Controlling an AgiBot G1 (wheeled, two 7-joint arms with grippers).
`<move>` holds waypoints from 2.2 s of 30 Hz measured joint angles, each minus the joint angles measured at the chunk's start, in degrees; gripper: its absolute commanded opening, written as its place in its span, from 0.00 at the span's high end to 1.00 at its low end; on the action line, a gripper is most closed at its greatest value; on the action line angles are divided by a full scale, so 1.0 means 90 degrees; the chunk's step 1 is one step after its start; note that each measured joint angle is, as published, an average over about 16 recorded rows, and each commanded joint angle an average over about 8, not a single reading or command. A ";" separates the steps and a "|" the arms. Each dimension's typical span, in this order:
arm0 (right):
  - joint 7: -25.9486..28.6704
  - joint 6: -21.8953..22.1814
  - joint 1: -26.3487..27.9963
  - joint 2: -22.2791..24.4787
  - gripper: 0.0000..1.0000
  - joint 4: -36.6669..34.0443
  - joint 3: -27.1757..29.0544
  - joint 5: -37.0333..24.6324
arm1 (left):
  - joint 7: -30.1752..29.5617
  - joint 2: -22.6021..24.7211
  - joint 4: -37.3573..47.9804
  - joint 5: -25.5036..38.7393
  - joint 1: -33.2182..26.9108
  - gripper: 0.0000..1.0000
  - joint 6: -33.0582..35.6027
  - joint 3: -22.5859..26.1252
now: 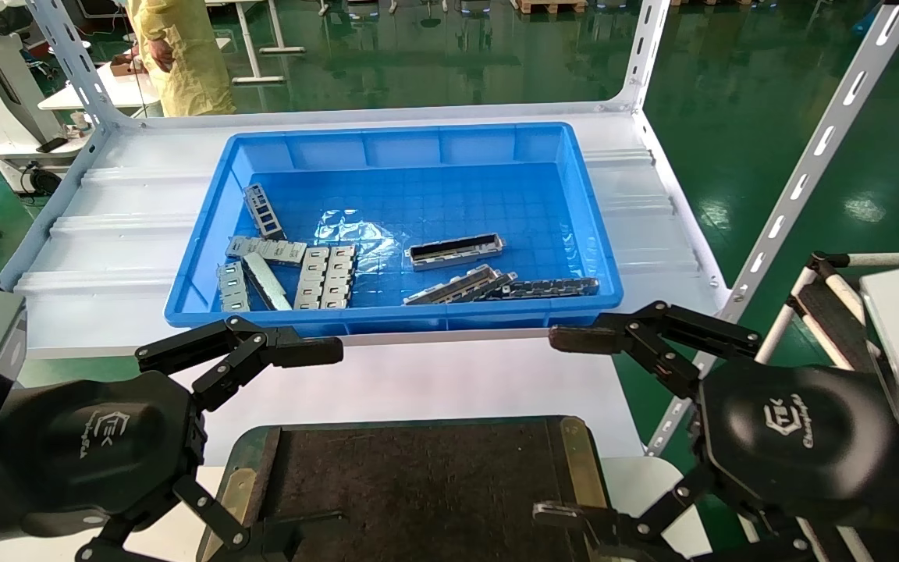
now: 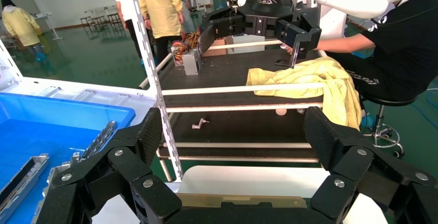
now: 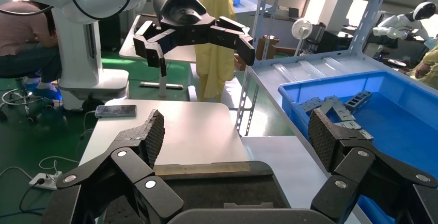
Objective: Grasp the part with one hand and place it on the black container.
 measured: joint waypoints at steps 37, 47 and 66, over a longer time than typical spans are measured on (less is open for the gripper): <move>0.0000 0.0000 0.0000 0.0000 0.00 0.0000 0.0000 0.0000 | 0.0000 0.0000 0.0000 0.0000 0.0000 0.00 0.0000 0.0000; 0.0000 0.0000 0.0000 0.0000 0.00 0.0000 0.0000 0.0000 | 0.0000 0.0001 0.0000 0.0001 -0.0001 0.00 -0.0002 0.0000; -0.0002 -0.0002 0.0003 -0.0001 0.00 -0.0004 -0.0003 0.0001 | 0.0007 0.0357 0.0068 0.0434 -0.0313 0.00 -0.0415 0.0167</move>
